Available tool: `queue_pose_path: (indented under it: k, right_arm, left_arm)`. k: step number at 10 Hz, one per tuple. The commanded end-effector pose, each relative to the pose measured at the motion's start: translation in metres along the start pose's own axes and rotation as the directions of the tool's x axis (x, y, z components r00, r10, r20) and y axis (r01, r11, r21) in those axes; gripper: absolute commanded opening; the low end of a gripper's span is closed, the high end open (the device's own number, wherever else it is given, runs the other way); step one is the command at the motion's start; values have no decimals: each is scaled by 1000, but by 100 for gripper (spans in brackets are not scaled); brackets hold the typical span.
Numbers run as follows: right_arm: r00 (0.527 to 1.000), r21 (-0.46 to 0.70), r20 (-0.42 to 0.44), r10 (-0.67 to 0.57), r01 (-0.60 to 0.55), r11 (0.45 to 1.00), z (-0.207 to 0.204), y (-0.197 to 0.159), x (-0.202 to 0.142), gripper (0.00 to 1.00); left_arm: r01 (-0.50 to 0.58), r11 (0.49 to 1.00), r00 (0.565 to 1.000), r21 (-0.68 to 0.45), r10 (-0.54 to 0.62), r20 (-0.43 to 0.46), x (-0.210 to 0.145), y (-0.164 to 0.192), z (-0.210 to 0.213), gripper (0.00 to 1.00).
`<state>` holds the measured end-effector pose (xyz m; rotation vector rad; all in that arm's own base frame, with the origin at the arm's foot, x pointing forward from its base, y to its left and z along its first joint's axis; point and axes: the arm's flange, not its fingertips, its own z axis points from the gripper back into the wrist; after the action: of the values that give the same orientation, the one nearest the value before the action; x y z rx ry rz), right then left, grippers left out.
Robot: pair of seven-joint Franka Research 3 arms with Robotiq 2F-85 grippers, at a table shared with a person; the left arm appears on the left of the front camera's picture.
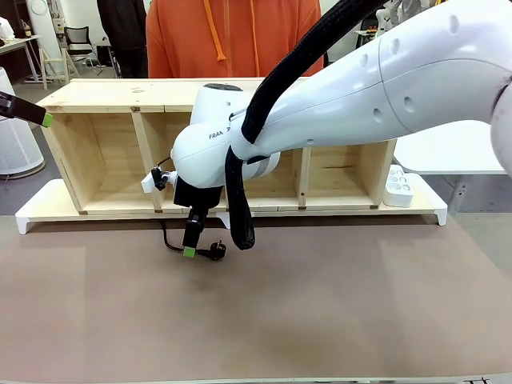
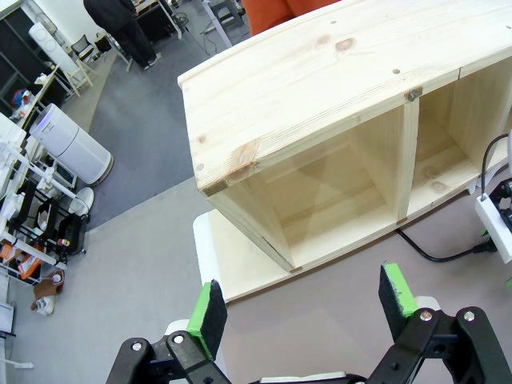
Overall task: Perform cable management.
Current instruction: When the cord part of the Power Cable appears at the lower middle area of the table and stops, grasp the cord part of the Power Cable.
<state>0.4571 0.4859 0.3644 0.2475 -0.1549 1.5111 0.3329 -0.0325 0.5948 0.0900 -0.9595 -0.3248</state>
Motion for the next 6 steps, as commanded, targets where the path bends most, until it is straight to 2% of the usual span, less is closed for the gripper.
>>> queue_pose_path:
  k: [1,3,5,6]
  right_arm:
    - [999,9,-27,38,-38,999,-1,-6,9,100]
    - [998,33,-38,53,-52,998,-12,-9,9,100]
    - [988,62,-82,129,-124,990,-28,-13,6,100]
    - [989,68,-100,104,-98,993,-33,-15,5,100]
  left_arm:
    - [1,1000,1000,4,-1,6,1,0,-1,100]
    - [1,1000,1000,4,-1,6,1,0,-1,100]
    - [1,1000,1000,4,-1,6,1,0,-1,100]
    - [1,1000,1000,4,-1,6,1,0,-1,100]
